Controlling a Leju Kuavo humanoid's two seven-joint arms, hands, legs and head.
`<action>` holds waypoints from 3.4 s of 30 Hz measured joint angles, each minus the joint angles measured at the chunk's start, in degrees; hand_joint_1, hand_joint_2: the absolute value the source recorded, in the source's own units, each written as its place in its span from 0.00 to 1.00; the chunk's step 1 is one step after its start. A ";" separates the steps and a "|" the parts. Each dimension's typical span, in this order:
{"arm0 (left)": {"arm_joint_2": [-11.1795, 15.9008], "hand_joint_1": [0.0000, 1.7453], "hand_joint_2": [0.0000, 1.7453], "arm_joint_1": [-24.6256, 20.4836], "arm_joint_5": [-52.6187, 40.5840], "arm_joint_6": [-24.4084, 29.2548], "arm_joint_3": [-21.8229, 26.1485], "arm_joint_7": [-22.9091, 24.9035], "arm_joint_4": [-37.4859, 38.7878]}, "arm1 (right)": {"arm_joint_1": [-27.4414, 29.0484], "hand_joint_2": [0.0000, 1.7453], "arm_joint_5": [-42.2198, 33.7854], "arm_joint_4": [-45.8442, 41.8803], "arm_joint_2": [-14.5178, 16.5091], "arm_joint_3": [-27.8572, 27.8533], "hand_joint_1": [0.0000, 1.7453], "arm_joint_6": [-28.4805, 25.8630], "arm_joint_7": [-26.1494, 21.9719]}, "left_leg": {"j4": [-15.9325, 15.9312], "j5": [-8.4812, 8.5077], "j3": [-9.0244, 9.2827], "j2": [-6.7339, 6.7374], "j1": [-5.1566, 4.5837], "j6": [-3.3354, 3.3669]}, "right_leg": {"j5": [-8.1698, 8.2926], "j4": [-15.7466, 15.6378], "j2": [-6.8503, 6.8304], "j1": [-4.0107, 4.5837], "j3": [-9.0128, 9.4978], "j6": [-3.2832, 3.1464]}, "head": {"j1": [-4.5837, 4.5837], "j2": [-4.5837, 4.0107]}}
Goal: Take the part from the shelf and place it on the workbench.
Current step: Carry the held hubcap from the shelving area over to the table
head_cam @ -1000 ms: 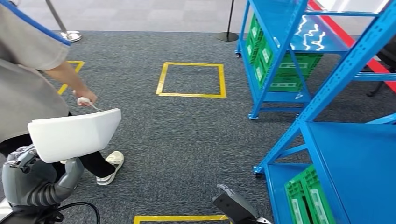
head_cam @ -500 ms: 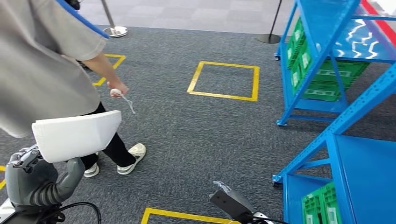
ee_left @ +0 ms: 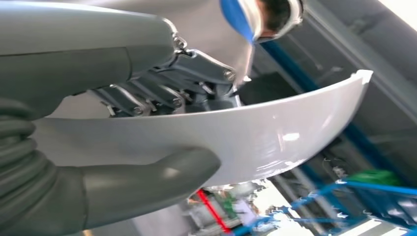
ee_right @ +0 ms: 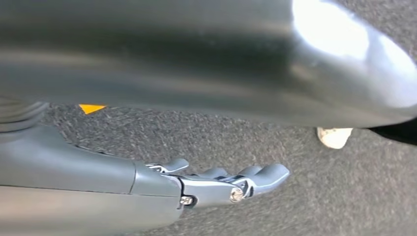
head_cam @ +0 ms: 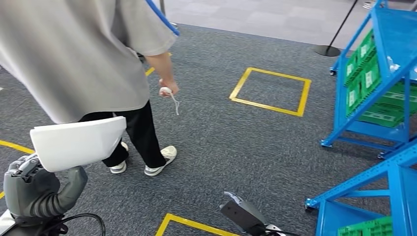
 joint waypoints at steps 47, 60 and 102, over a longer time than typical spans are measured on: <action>-0.32 1.00 1.00 0.88 0.18 3.58 -0.07 0.15 0.34 | 0.67 0.00 -1.16 0.25 0.02 0.00 0.00 -0.87 0.02 | 16.28 -7.73 -8.14 0.89 0.28 -3.51 | 8.32 -15.20 -1.86 -0.12 5.48 -2.66 | -0.22 0.01; -0.27 1.00 1.00 1.25 0.35 3.48 -0.04 0.80 0.10 | 0.84 0.00 -1.40 0.10 -0.07 0.02 0.00 -1.67 0.13 | 0.57 -0.39 -0.34 0.98 0.25 0.12 | 0.85 -3.78 -0.36 -0.08 1.69 0.65 | -0.02 0.01; -0.78 1.00 1.00 1.98 2.46 3.08 4.36 5.02 2.39 | -1.03 0.00 0.45 1.26 0.41 -0.63 0.00 2.47 2.20 | 1.33 -1.32 -0.21 2.77 -0.42 -0.47 | 8.36 -15.71 -3.57 0.52 6.04 -0.49 | -0.06 0.02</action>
